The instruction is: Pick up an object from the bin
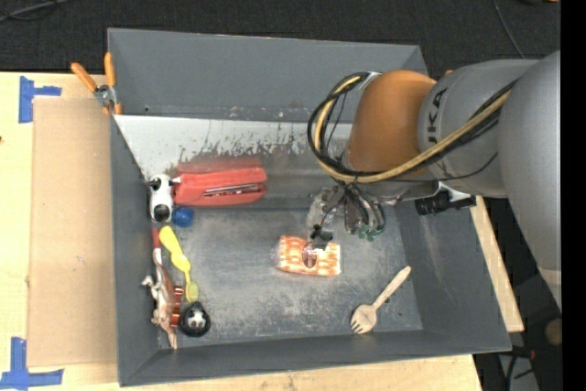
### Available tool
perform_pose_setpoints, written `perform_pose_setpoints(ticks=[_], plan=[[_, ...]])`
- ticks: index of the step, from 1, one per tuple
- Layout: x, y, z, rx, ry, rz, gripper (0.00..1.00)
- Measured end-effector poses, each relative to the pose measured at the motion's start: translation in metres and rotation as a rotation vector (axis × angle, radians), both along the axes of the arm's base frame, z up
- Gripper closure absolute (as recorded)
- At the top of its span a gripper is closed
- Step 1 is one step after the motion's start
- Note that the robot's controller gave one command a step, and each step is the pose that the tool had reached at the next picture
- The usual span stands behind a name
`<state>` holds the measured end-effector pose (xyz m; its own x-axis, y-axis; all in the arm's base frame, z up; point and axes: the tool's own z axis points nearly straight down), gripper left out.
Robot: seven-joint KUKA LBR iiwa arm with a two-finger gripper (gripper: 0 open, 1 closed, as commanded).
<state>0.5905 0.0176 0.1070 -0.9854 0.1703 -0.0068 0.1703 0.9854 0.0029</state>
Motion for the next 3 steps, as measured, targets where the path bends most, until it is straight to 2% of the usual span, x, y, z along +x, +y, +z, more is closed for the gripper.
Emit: perform_pose_setpoints(ticks=[1, 2, 3], plan=[[-0.008, 0.009, -0.006, -0.002, -0.002, 0.144, 1.0], [-0.055, 0.026, -0.022, 0.001, 0.003, -0.056, 0.0], [-0.059, 0.028, -0.024, 0.0, 0.002, -0.057, 0.0]])
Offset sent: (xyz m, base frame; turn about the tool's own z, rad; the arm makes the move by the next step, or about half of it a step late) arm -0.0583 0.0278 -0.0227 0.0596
